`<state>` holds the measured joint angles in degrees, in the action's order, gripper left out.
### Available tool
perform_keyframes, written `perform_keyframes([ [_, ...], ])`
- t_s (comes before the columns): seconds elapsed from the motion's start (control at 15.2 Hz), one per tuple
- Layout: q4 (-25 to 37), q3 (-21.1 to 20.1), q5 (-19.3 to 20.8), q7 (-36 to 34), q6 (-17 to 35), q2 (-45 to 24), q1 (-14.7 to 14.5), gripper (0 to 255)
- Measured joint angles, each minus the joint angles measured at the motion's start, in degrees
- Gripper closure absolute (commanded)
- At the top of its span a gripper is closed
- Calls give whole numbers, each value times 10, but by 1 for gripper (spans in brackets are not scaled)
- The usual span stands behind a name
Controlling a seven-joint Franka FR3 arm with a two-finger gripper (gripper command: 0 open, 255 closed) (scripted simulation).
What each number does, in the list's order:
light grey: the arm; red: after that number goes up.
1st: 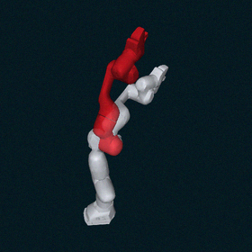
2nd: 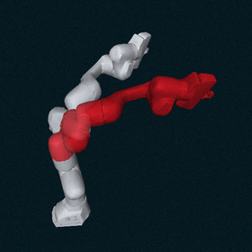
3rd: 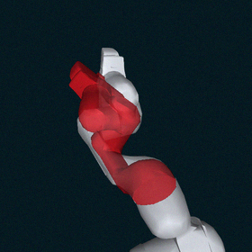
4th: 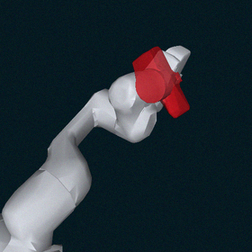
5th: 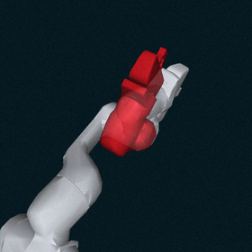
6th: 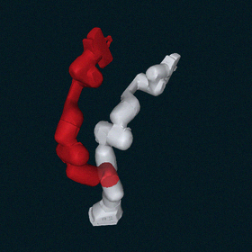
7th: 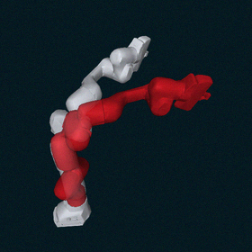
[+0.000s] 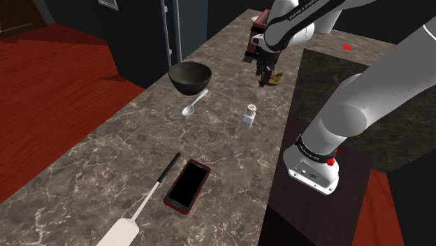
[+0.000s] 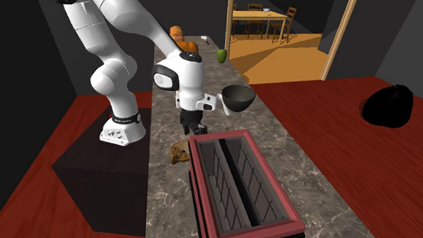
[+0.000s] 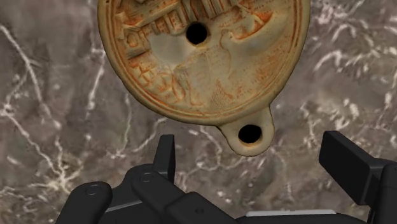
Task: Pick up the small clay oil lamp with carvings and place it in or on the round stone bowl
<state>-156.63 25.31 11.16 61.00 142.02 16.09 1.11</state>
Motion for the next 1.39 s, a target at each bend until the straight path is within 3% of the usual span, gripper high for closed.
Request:
perform_keyframes([
  [0.59,-5,6,-8,7,30,-25,-5,0],
  [0.66,-5,6,-8,7,30,-25,-5,255],
  [1.39,-4,5,-7,7,21,-20,-5,255],
])
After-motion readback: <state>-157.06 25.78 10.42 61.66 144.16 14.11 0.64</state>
